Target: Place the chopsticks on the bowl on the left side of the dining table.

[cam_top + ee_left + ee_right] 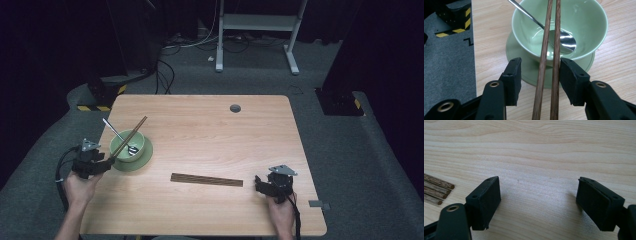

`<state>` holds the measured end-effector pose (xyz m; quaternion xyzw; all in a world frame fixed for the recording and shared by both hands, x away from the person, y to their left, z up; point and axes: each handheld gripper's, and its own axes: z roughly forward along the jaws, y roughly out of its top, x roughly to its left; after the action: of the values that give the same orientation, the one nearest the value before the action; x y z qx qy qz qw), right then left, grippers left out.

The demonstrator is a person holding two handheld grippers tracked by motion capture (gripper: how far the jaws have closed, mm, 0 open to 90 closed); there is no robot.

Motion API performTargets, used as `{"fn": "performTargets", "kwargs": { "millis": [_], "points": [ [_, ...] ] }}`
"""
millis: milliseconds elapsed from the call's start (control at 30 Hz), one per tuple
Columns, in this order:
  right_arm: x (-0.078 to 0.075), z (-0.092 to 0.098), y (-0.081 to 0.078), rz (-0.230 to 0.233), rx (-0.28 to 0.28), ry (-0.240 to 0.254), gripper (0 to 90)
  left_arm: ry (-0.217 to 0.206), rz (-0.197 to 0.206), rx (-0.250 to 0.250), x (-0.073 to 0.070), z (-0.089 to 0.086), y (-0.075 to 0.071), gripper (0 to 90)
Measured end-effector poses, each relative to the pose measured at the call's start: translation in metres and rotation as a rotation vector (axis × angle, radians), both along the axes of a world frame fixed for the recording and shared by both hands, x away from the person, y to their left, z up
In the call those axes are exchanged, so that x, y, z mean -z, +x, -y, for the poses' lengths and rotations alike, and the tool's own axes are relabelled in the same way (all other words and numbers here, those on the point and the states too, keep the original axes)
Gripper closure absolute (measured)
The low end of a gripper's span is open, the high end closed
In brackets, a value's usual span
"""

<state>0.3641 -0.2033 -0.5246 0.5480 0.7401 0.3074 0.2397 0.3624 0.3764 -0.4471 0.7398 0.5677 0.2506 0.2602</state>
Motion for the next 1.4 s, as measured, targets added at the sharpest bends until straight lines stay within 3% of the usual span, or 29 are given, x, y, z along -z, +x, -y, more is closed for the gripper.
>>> {"fn": "performTargets", "kwargs": {
  "millis": [1400],
  "points": [
    [0.000,0.000,0.000,0.000,0.001,0.000,19.2,0.024,-0.033,-0.041,-0.001,-0.015,0.010,53.3]
  ]
}}
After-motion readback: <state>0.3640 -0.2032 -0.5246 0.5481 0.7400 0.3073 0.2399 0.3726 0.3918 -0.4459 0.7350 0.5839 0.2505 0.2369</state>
